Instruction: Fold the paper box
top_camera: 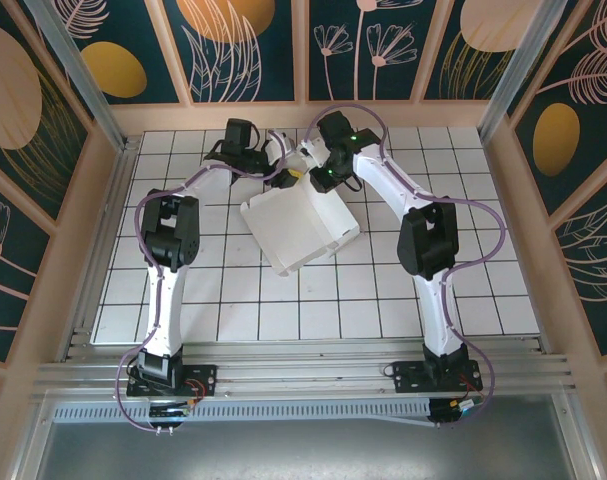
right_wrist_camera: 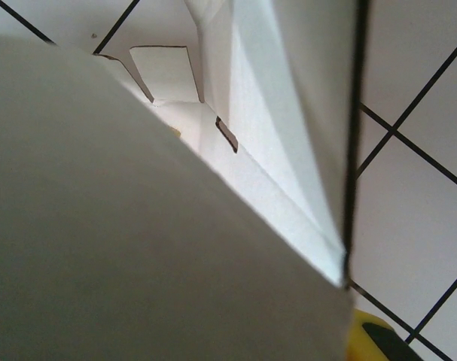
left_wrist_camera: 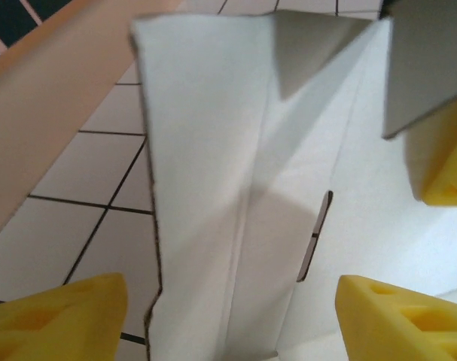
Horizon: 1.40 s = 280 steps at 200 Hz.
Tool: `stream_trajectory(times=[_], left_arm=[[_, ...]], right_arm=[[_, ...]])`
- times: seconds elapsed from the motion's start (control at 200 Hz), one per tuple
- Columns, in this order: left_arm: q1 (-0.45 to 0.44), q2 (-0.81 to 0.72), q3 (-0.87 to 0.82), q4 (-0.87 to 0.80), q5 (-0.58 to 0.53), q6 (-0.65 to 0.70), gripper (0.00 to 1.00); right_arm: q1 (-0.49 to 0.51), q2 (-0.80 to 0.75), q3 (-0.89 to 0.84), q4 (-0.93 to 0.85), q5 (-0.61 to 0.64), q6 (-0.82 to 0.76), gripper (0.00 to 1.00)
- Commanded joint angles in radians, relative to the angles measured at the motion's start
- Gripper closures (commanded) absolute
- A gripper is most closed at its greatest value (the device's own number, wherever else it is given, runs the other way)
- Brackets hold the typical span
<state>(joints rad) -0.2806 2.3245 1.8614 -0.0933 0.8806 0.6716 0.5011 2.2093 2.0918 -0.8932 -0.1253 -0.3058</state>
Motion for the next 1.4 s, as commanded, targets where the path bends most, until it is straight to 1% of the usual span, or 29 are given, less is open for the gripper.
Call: stream_trajectory(times=[0.0,0.035,0.13,0.245,0.34,0.46,0.531,0.711,0.786,0.856,0.941,1.021,1.066,1.111,1.231,1.306,1.396], left_arm=[[0.000,0.014,0.021,0.000,0.069,-0.020,0.48],[0.000,0.010,0.014,0.010,0.070,-0.030,0.53],[0.001,-0.004,-0.011,0.038,0.069,-0.060,0.56],[0.000,-0.019,-0.047,0.105,0.036,-0.125,0.65],[-0.002,-0.037,-0.086,0.180,-0.019,-0.186,0.79],[-0.006,-0.071,-0.154,0.249,-0.047,-0.189,0.92],[-0.009,-0.080,-0.176,0.264,-0.071,-0.174,1.00],[-0.015,-0.084,-0.210,0.313,-0.124,-0.158,1.00],[-0.018,-0.086,-0.233,0.349,-0.140,-0.152,1.00],[-0.023,-0.088,-0.252,0.376,-0.159,-0.140,1.00],[-0.029,-0.092,-0.280,0.418,-0.177,-0.127,1.00],[-0.033,-0.094,-0.308,0.458,-0.187,-0.119,1.00],[-0.035,-0.095,-0.319,0.478,-0.190,-0.118,1.00],[-0.037,-0.096,-0.326,0.495,-0.189,-0.119,1.00],[-0.036,-0.096,-0.335,0.517,-0.175,-0.125,1.00],[-0.036,-0.096,-0.337,0.524,-0.171,-0.130,1.00],[-0.036,-0.097,-0.338,0.529,-0.165,-0.134,1.00]], right_arm=[[-0.004,-0.021,0.010,0.031,-0.014,-0.008,0.79],[-0.004,-0.022,0.010,0.033,-0.018,-0.005,0.79],[-0.005,-0.023,0.007,0.039,-0.026,0.002,0.78],[-0.009,-0.026,-0.006,0.062,-0.043,0.021,0.77],[-0.013,-0.030,-0.020,0.084,-0.068,0.042,0.75],[-0.015,-0.039,-0.025,0.106,-0.082,0.076,0.73],[-0.017,-0.054,-0.025,0.123,-0.116,0.101,0.68],[-0.042,-0.114,-0.039,0.166,-0.294,0.196,0.46],[-0.061,-0.138,-0.049,0.180,-0.375,0.241,0.41],[-0.085,-0.170,-0.087,0.223,-0.448,0.303,0.38],[-0.125,-0.226,-0.175,0.327,-0.545,0.403,0.38],[-0.172,-0.293,-0.309,0.489,-0.609,0.523,0.38],[-0.199,-0.325,-0.392,0.588,-0.629,0.589,0.38],[-0.216,-0.347,-0.459,0.654,-0.623,0.623,0.41],[-0.227,-0.342,-0.520,0.662,-0.608,0.609,0.44],[-0.227,-0.324,-0.540,0.664,-0.608,0.604,0.48],[-0.224,-0.291,-0.538,0.670,-0.634,0.606,0.53]])
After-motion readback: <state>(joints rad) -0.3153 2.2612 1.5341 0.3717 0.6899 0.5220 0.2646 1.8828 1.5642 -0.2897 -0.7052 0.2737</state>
